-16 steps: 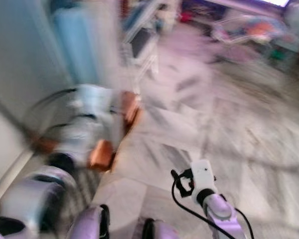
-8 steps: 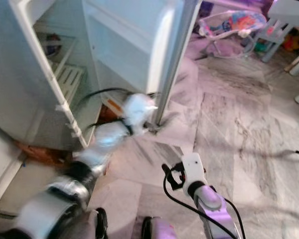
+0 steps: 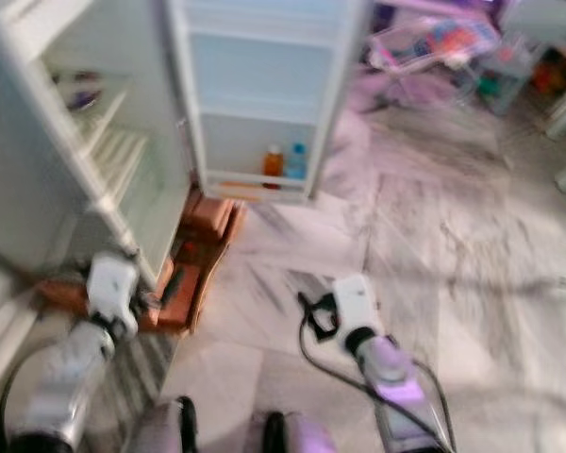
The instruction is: Restocking fridge
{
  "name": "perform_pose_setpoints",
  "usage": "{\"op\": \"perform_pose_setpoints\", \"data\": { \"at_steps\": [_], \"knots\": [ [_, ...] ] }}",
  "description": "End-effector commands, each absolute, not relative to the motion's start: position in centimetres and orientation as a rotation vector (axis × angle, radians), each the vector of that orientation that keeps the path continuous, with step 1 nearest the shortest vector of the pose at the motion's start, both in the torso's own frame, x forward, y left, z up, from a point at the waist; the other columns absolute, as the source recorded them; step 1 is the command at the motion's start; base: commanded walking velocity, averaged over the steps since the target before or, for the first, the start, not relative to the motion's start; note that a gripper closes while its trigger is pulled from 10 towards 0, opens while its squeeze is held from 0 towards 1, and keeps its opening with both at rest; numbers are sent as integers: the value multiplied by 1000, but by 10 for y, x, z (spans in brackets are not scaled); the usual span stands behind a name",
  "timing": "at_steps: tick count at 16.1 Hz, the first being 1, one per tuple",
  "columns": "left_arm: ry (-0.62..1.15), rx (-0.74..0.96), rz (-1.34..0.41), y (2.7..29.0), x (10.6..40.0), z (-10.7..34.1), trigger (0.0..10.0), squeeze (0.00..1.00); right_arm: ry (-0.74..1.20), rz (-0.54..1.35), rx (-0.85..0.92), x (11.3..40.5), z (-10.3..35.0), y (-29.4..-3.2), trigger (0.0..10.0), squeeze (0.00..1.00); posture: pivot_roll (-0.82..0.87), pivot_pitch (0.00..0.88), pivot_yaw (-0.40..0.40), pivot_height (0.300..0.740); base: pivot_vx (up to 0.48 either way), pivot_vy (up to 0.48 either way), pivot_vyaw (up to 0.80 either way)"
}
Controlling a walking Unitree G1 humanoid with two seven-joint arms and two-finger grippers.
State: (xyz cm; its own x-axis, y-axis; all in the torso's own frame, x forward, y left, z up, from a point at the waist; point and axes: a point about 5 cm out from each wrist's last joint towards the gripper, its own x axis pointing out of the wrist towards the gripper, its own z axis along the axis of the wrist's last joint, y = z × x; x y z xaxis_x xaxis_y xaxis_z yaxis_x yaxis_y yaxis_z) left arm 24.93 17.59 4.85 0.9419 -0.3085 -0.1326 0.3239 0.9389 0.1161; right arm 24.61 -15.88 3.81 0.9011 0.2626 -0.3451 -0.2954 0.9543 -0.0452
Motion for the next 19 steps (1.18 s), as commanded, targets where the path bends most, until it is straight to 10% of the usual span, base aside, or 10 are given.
{"op": "perform_pose_setpoints", "data": {
  "at_steps": [1,8,19],
  "knots": [
    [88,145,-277,184,252,54,10000,0,333,279,-99,249,39,-156,10000,0,98,118,-102,740,251,-379,-606],
    [63,100,-293,159,269,70,10000,0,164,248,-83,274,66,-147,10000,0,70,90,-61,740,317,-280,-758],
    [66,91,-200,153,279,71,10000,0,6,185,-55,283,84,-149,10000,0,68,53,-83,740,478,0,0]
  ]
}}
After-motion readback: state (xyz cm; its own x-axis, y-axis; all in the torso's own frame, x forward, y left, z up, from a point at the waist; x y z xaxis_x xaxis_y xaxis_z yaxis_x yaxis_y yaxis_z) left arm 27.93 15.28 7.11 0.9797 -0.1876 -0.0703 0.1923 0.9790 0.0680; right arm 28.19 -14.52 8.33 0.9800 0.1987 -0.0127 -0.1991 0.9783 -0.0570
